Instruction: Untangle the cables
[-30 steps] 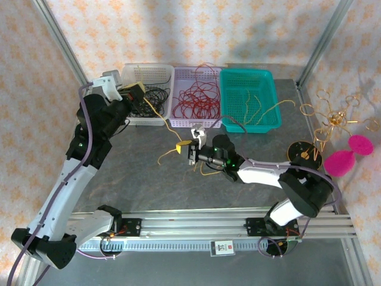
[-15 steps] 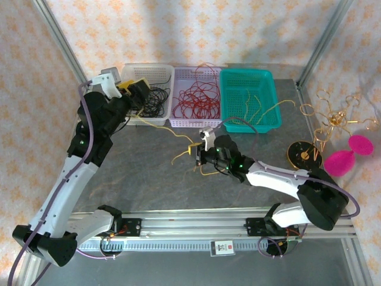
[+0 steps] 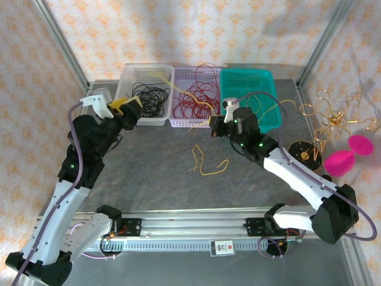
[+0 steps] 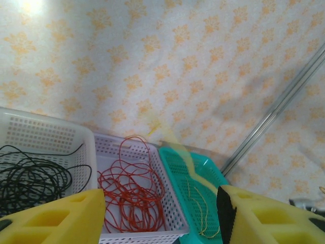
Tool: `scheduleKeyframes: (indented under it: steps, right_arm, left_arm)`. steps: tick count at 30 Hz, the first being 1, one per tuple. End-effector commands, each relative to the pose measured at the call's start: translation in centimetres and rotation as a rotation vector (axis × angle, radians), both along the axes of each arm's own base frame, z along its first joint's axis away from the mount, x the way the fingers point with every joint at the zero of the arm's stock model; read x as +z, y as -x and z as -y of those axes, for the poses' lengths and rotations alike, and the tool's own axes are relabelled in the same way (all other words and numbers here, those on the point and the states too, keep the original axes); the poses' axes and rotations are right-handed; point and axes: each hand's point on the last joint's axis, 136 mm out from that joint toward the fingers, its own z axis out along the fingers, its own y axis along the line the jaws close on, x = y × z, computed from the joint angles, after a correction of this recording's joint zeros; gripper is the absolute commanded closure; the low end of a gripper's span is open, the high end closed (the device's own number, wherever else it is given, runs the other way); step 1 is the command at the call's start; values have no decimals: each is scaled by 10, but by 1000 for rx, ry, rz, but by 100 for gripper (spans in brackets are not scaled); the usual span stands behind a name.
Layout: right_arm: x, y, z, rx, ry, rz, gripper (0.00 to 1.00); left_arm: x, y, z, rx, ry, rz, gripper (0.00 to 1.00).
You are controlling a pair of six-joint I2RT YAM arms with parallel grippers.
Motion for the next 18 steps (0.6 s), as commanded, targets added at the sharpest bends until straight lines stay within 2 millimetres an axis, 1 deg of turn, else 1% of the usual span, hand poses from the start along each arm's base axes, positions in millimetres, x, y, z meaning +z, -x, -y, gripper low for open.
scheduleKeyframes:
  steps: [1, 2, 4, 5, 6, 8, 9, 10, 12, 14, 18]
  right_arm:
    - [18, -2, 16, -45, 15, 8, 100]
    - [20, -3, 16, -45, 18, 15, 100]
    - [26, -3, 16, -41, 17, 23, 100]
    - [28, -3, 16, -43, 15, 25, 100]
    - [29, -3, 16, -42, 12, 26, 100]
    - [33, -2, 14, -29, -5, 22, 100]
    - [43, 3, 14, -20, -31, 38, 100]
    - [45, 5, 14, -12, -46, 38, 100]
    - [48, 8, 11, 10, -68, 32, 100]
    - [49, 12, 8, 34, -80, 27, 100]
    - [49, 18, 4, 67, -99, 12, 100]
  left_arm:
    - [-24, 7, -8, 31, -44, -56, 41]
    - [-29, 9, -8, 27, -42, -63, 44]
    - [-41, 11, 1, -27, -21, -79, 61]
    - [-46, 12, 9, -73, -5, -83, 64]
    - [-52, 14, 21, -143, 19, -86, 66]
    - [-61, 18, 42, -268, 67, -83, 66]
    - [-65, 21, 49, -316, 94, -76, 66]
    - [-68, 22, 54, -349, 122, -73, 64]
    - [-71, 23, 59, -383, 151, -59, 59]
    - [-72, 21, 62, -395, 156, -47, 57]
    - [-77, 12, 62, -383, 145, -64, 56]
